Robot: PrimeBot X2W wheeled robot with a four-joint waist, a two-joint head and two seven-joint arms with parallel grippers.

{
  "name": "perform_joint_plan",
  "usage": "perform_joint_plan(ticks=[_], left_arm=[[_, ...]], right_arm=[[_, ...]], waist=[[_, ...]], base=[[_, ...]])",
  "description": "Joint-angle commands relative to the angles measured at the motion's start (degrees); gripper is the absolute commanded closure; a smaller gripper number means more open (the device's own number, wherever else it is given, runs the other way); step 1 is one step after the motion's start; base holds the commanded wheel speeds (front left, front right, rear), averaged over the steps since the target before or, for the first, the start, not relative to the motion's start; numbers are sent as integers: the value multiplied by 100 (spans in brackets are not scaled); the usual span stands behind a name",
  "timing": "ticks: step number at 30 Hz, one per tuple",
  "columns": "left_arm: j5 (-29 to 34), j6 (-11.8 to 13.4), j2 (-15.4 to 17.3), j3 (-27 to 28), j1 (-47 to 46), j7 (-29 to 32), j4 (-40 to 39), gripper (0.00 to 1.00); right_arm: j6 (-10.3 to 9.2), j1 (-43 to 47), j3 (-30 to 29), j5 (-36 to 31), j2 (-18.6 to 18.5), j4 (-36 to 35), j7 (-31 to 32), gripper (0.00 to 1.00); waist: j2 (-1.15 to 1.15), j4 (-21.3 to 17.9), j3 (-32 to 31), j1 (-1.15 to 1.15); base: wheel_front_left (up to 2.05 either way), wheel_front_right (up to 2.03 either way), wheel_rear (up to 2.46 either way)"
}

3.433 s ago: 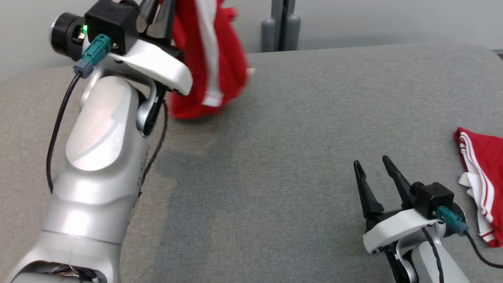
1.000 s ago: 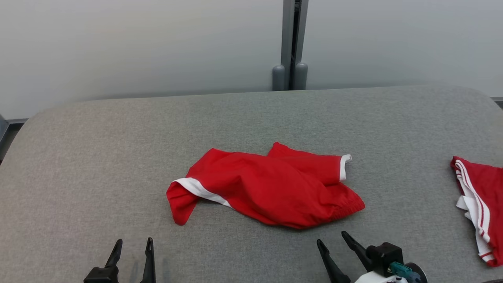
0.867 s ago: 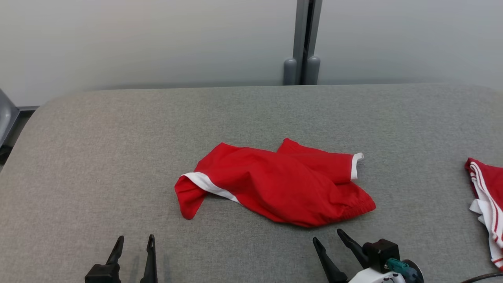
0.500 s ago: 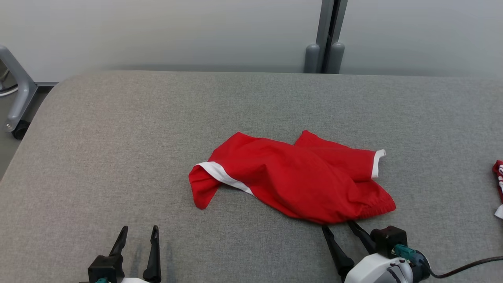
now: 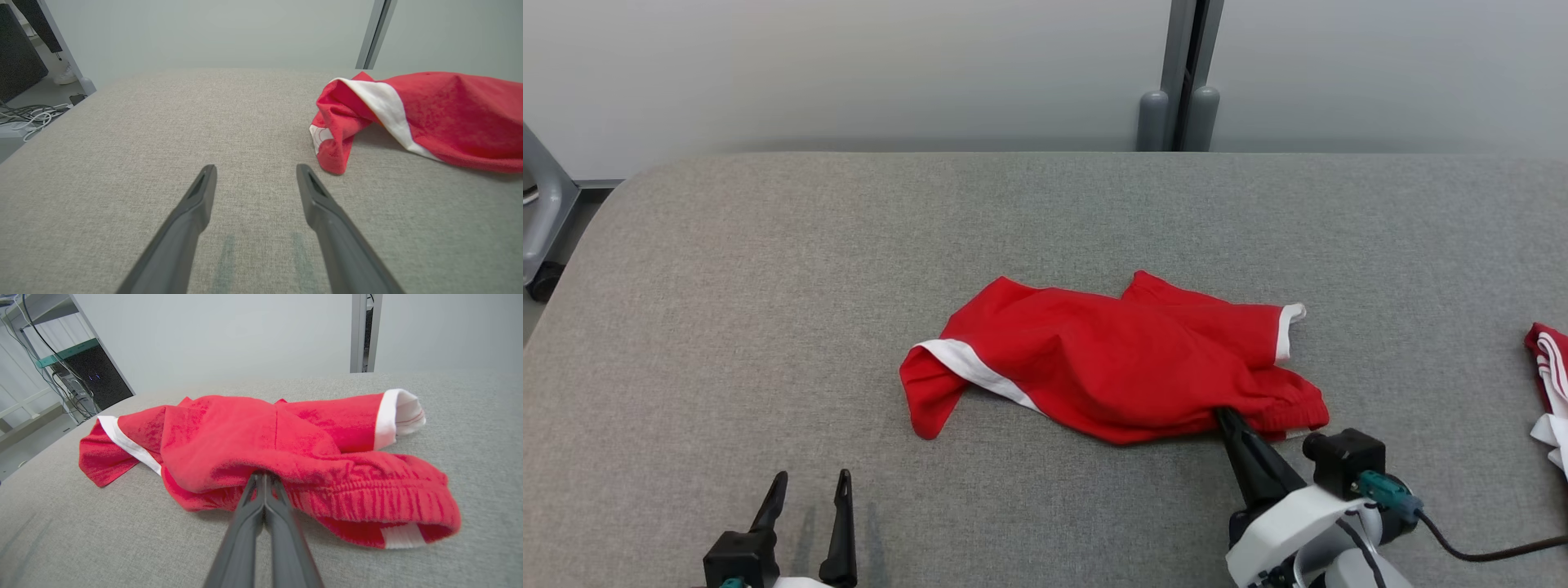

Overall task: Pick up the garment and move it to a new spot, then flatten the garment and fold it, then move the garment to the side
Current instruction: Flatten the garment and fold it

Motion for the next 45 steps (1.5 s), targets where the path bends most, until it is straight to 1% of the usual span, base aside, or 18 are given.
perform_joint_plan(ticks=[1, 4, 7, 11, 15, 18, 19, 20, 21, 22, 26, 30, 37, 41, 45], left_arm=[[-51, 13, 21, -1, -88, -7, 8, 0], [-59, 13, 19, -37, -104, -7, 0, 0], [-90, -8, 20, -97, -142, -7, 21, 0], [-120, 0, 21, -189, -181, -7, 53, 0], [-137, 30, 21, -211, -132, -7, 44, 0], [-98, 27, 20, -184, -34, -7, -15, 0], [-91, 34, 20, -161, -7, -7, -32, 0], [-78, 26, 18, -148, 9, -7, -49, 0], [-78, 26, 18, -148, 9, -7, -49, 0], [-74, 20, 20, -131, 15, -7, -67, 0], [-48, 11, 19, -76, 73, -7, -142, 0], [-28, 11, 21, -26, 123, -7, -216, 0], [-79, 55, 20, 46, 210, -7, -298, 0], [-109, 34, 21, -1, 234, -7, -257, 0], [-158, 18, 22, -45, 229, -7, -197, 0]], right_arm=[[-1, -111, -62, 19, -34, -133, 3, 100], [-2, -233, -284, -44, -40, -323, 3, 100], [-1, -440, -465, -241, -32, -295, 3, 100], [-1, -695, -478, -437, -32, -233, 3, 100], [-2, -594, -494, -428, -38, -295, 3, 100], [-2, -391, -567, -352, -41, -347, 3, 100], [-2, -329, -646, -379, -45, -389, 3, 85], [-2, -254, -695, -420, -44, -423, 3, 20], [-2, -254, -695, -420, -44, -423, 3, 20], [-2, -159, -764, -453, -38, -449, 3, 0], [-2, 181, -1045, -599, -35, -513, 3, 0], [-2, 517, -1191, -762, -34, -580, 3, 0], [-2, 935, -1148, -851, -34, -546, 3, 0], [-1, 847, -728, -1002, -27, -658, 3, 0], [-2, 565, 69, -1297, -37, -609, 3, 0]], waist=[[0, -17, -4, 0], [0, -21, 22, 0], [0, 12, 73, 0], [0, 103, 116, 0], [0, 142, 27, 0], [0, 82, -99, 0], [0, 44, -141, 0], [0, 2, -182, 0], [0, 2, -182, 0], [0, -46, -224, 0], [0, -240, -374, 0], [0, -432, -468, 0], [0, -602, -512, 0], [0, -574, -476, 0], [0, -483, -421, 0]], base=[[0, 0, 0], [0, 0, 0], [0, 0, 0], [0, 0, 0], [0, 0, 0], [0, 0, 0], [0, 0, 0], [0, 0, 0], [0, 0, 0], [0, 0, 0], [0, 0, 0], [0, 0, 0], [0, 0, 0], [0, 0, 0], [0, 0, 0]])
